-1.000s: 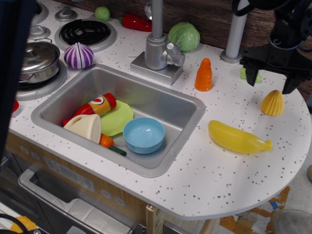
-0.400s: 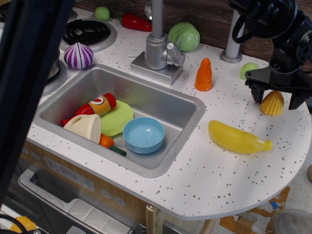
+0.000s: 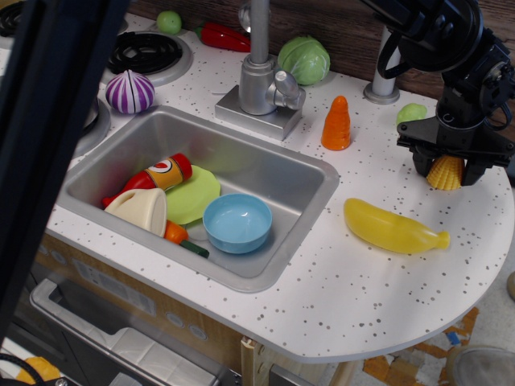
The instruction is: Put corn into bowl
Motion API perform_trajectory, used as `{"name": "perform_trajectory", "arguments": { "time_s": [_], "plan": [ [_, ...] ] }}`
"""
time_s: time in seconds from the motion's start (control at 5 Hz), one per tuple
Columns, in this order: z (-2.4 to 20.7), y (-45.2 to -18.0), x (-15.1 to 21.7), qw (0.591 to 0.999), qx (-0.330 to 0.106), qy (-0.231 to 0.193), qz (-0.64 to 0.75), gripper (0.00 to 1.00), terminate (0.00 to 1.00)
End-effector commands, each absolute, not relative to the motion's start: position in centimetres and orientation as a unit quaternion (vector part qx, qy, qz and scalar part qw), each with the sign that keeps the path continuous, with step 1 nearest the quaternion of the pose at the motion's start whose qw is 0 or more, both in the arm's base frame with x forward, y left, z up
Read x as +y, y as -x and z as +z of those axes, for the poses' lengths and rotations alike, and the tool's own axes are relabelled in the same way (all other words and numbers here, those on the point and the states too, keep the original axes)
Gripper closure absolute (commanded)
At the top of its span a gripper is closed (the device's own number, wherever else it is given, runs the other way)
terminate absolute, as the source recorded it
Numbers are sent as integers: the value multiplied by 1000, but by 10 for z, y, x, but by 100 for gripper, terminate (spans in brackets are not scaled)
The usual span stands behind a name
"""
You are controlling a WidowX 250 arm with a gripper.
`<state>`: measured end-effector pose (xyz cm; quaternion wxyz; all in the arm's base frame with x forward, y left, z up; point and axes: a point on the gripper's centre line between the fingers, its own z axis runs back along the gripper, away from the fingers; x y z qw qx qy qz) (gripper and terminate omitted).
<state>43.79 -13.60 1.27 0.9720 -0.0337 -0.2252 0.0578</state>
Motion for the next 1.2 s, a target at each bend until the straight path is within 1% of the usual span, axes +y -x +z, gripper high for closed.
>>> {"name": "perform_trajectory", "arguments": {
  "time_s": [0.0,0.2,0.4,0.6,0.8,1.0],
  "plan": [
    [48,-441,-131,969,-238,11,58,100,0],
    [70,-427,-98,973,-225,-33,51,100,0],
    [77,-407,-54,974,-215,-77,11,100,0],
    [63,-385,-7,967,-226,-114,-39,100,0],
    [36,-369,25,973,-212,-74,-59,100,0],
    [21,-356,32,974,-205,-66,-74,100,0]
  ]
}}
